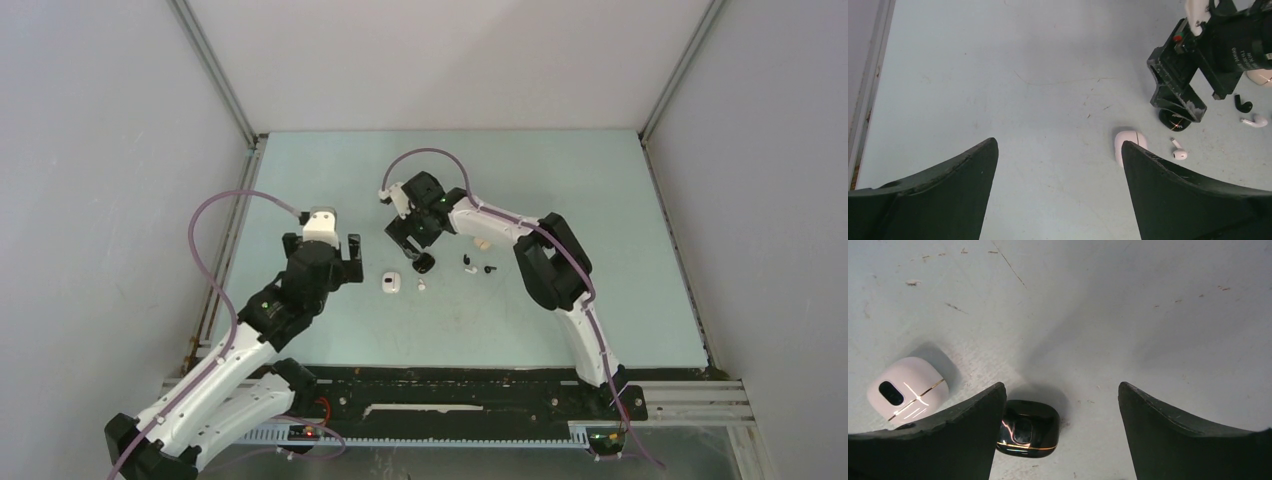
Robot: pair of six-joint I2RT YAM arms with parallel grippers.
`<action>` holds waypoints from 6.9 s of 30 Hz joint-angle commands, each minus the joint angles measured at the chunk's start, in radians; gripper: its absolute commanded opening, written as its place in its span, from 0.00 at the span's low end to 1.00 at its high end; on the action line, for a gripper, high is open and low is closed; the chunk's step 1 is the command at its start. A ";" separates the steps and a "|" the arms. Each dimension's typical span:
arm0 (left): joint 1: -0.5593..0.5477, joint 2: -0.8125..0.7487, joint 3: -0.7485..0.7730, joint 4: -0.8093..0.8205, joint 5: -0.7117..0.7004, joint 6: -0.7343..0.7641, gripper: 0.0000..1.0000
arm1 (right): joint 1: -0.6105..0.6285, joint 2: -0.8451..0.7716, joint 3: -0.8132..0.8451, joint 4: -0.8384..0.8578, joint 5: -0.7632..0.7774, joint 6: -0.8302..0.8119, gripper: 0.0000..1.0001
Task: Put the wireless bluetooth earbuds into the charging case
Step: Pick up the charging case at the center of the board.
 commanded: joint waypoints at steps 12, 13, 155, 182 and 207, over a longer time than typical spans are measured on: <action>0.006 0.023 0.007 0.039 0.064 0.041 1.00 | 0.022 -0.061 -0.058 -0.020 0.046 -0.034 0.86; 0.006 0.023 0.008 0.039 0.066 0.041 1.00 | 0.022 -0.066 -0.069 -0.019 0.051 -0.036 0.86; -0.098 0.531 0.174 0.581 1.119 -0.440 0.20 | 0.015 -1.022 -0.738 0.063 -0.255 -0.485 0.42; -0.424 0.359 -0.424 1.479 0.875 0.129 0.00 | -0.151 -0.972 -0.614 -0.465 -0.788 -0.534 0.52; -0.495 0.493 -0.364 1.462 0.715 0.087 0.57 | -0.024 -0.982 -0.610 -0.412 -0.538 -0.490 0.13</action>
